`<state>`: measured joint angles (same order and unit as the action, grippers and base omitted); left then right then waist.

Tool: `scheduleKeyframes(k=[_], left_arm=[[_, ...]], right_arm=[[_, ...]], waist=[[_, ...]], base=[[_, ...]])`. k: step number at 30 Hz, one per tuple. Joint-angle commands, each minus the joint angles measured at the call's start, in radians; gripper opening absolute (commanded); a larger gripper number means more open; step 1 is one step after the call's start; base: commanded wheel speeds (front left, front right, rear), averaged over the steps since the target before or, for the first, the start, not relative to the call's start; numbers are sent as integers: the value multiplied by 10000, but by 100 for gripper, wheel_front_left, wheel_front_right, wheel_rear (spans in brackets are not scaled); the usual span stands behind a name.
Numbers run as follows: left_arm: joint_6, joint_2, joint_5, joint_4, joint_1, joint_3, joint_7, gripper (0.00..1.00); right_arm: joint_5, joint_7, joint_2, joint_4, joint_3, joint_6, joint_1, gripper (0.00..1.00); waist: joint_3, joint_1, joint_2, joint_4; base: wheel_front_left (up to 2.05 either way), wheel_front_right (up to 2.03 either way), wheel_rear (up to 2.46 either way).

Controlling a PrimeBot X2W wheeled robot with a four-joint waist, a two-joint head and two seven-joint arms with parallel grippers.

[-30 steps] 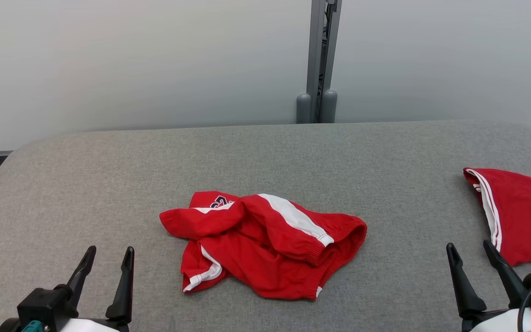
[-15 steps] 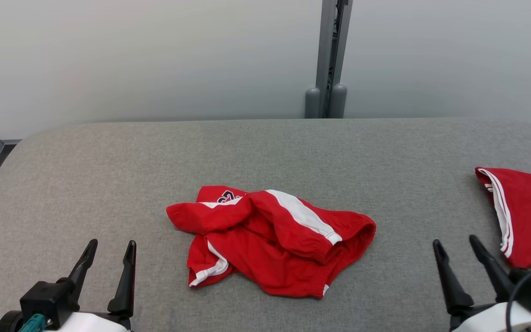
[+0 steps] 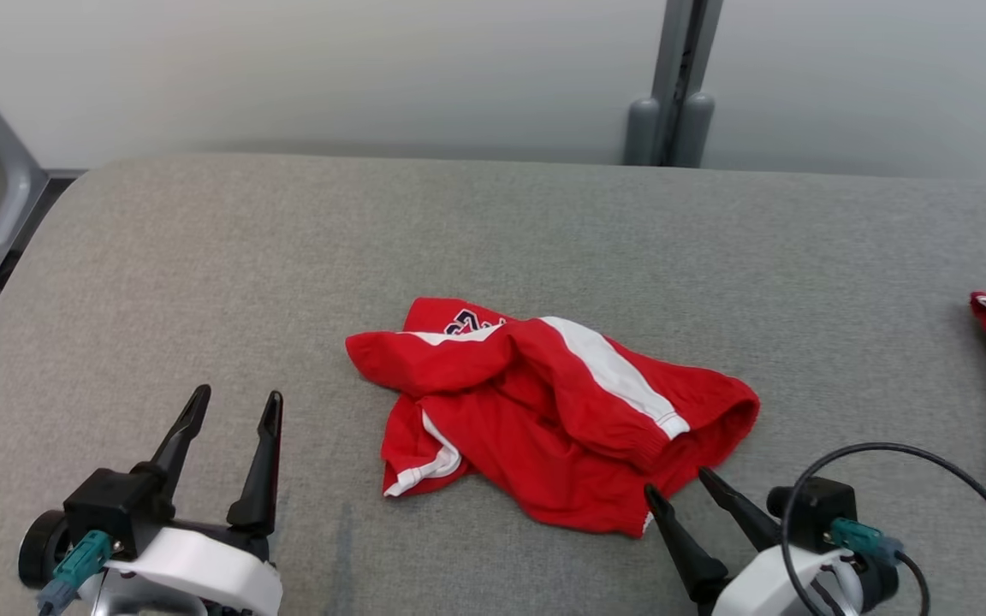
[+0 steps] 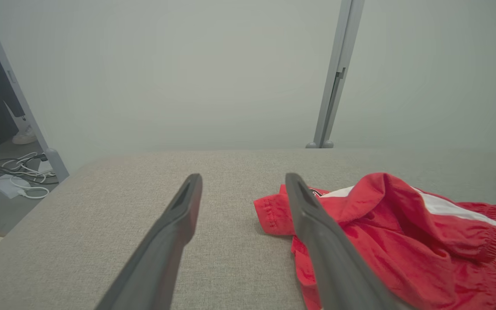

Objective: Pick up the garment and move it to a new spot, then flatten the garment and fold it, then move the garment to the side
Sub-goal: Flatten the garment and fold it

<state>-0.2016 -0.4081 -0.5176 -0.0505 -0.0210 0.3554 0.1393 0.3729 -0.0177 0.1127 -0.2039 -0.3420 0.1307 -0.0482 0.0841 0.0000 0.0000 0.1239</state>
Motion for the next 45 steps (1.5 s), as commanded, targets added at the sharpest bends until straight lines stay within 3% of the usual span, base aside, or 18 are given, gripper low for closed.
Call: scheduleKeyframes(k=[1, 9, 10, 11, 12, 20, 28, 36, 45], left_arm=[[85, 14, 95, 89, -242, 17, 92, 100], [236, 194, 55, 486, -653, 97, 357, 100], [248, 211, 48, 529, -699, 107, 382, 100], [256, 224, 46, 577, -747, 105, 396, 100], [266, 240, 43, 617, -782, 119, 432, 100], [291, 309, -11, 887, -855, 126, 588, 100], [287, 322, -87, 1042, -776, 161, 659, 100], [190, 359, -109, 1046, -606, 192, 718, 100], [170, 289, -170, 1052, -562, 190, 717, 100]], right_arm=[[182, 177, 19, -414, -157, 3, -320, 100], [813, 1070, -144, -2381, -816, 3, -1871, 100], [878, 1138, -138, -2561, -881, 3, -2039, 84], [966, 1210, -141, -2684, -960, 3, -2188, 24], [1048, 1287, -139, -2789, -1011, 3, -2336, 0], [1201, 1471, 160, -2512, -1635, 3, -3719, 0], [1280, 1042, 282, -1035, -3050, 3, -4914, 0], [1822, -256, 1221, 414, -4931, 3, -3819, 0], [2179, -1456, 2467, 1001, -5226, 3, -1966, 0]], waist=[[226, 0, 0, 233], [561, 0, 0, 591], [580, 0, 0, 613], [588, 0, 0, 630], [591, 0, 0, 645], [511, 0, 0, 597], [226, 0, 0, 423], [109, 0, 0, 282], [101, 0, 0, -17]], base=[[0, 0, 0], [0, 0, 0], [0, 0, 0], [0, 0, 0], [0, 0, 0], [0, 0, 0], [0, 0, 0], [0, 0, 0], [0, 0, 0]])
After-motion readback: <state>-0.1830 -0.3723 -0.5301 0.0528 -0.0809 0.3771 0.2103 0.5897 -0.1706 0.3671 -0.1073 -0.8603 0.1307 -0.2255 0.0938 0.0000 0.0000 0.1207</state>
